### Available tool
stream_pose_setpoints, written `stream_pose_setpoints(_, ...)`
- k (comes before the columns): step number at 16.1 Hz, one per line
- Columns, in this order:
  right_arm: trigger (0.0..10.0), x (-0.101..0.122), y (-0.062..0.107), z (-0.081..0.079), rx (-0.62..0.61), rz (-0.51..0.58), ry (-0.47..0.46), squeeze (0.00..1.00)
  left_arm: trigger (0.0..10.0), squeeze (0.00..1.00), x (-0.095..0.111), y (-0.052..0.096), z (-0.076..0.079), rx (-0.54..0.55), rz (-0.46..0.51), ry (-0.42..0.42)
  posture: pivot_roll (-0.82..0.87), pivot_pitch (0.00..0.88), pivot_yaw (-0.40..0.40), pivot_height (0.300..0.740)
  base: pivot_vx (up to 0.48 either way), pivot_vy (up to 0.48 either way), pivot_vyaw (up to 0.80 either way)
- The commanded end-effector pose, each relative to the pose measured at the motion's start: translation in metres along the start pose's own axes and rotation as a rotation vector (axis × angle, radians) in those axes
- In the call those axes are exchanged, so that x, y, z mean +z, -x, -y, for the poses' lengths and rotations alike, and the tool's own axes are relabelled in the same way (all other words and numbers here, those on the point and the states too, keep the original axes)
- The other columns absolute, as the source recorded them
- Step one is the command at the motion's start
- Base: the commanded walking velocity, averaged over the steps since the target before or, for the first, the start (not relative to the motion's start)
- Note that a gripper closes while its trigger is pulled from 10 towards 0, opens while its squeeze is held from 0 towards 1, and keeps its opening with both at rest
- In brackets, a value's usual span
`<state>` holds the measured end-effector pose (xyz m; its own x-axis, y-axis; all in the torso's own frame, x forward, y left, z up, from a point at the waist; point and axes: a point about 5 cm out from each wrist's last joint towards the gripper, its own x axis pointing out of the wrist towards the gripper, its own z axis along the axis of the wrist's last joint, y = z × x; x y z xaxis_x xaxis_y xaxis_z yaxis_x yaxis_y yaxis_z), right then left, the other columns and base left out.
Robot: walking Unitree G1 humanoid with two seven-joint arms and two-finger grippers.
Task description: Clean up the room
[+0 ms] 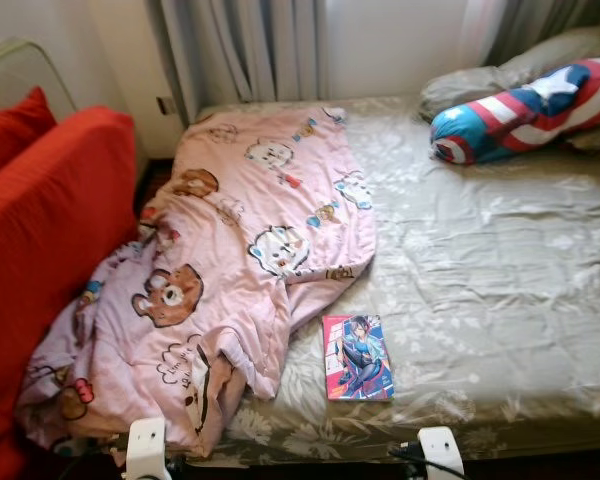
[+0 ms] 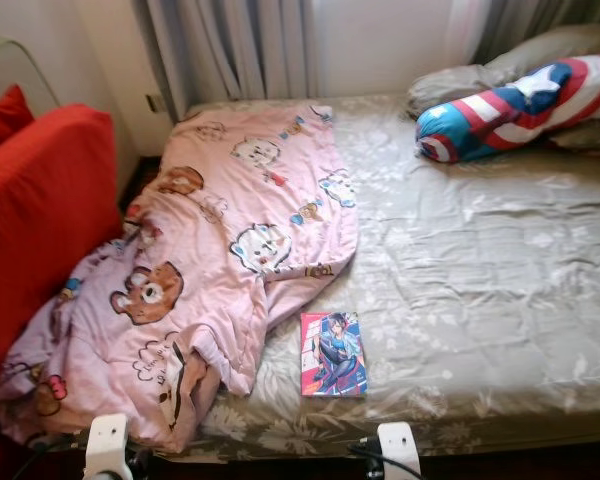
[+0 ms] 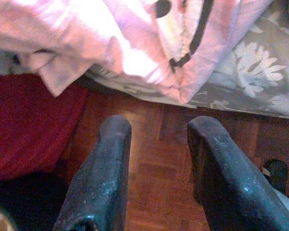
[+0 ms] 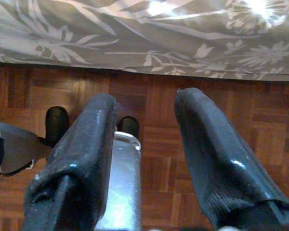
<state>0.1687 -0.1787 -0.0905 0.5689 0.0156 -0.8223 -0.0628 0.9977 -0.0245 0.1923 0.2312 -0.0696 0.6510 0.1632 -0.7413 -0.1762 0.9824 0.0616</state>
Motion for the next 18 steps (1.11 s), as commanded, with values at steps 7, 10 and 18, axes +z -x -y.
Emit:
stream_pose_setpoints(7, 10.0, 0.0, 0.0, -0.003, 0.007, 0.004, -0.006, 0.0, 10.0, 0.0, -0.006, 0.001, 0.0, -0.002, -0.019, -0.017, 0.0, 0.072, 0.027, 0.74, 0.0, -0.325, 0.0)
stream_pose_setpoints(10, 10.0, 0.007, -0.001, -0.005, 0.013, 0.038, 0.028, 0.0, 10.0, 0.0, -0.001, 0.0, 0.003, -0.007, -0.004, -0.006, 0.0, 0.074, 0.025, 0.74, 0.0, 0.0, 0.27)
stream_pose_setpoints(18, 10.0, 0.005, -0.001, -0.005, 0.014, 0.037, -0.011, 0.0, 10.0, 0.0, 0.0, 0.0, 0.006, -0.026, 0.013, 0.019, -0.01, 0.076, 0.026, 0.74, 0.0, 0.0, 0.5)
